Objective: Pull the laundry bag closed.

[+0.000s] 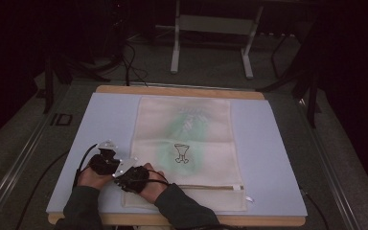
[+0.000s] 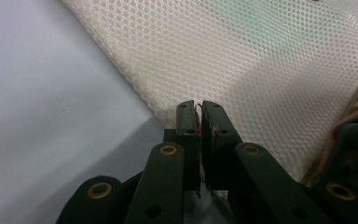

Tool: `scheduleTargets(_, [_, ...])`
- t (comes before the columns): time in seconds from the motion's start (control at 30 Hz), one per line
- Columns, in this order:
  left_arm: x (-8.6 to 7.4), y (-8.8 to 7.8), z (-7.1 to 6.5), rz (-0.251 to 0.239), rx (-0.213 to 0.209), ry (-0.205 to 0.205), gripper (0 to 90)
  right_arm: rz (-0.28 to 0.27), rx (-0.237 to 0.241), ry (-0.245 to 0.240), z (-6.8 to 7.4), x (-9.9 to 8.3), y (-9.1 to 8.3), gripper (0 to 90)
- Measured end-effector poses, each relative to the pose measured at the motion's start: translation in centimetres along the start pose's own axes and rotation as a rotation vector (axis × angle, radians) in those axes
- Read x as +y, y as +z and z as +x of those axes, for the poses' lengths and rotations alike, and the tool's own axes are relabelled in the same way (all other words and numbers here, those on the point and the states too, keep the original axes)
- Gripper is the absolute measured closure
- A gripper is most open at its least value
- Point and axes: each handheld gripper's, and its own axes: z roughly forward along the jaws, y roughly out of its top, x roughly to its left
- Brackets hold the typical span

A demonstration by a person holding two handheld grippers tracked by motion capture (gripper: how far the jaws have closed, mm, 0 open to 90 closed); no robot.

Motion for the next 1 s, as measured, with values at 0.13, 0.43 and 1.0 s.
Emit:
scheduleTargets(0.13, [0.0, 0.0, 0.0, -0.002, -0.006, -0.005, 85.7, -0.026, -0.007, -0.012, 0.1, 0.0, -0.6, 81.4])
scheduleTargets(0.43, [0.0, 0.0, 0.0, -0.001, 0.0, 0.002, 85.9, -0.057, -0.017, -0.017, 0.2, -0.8, -2.4, 81.4])
scheduleTargets(1.0, [0.0, 0.0, -0.2, 0.001, 0.007, 0.011, 85.0, 0.02, 0.044, 0.003, -0.7, -2.8, -2.7, 80.5])
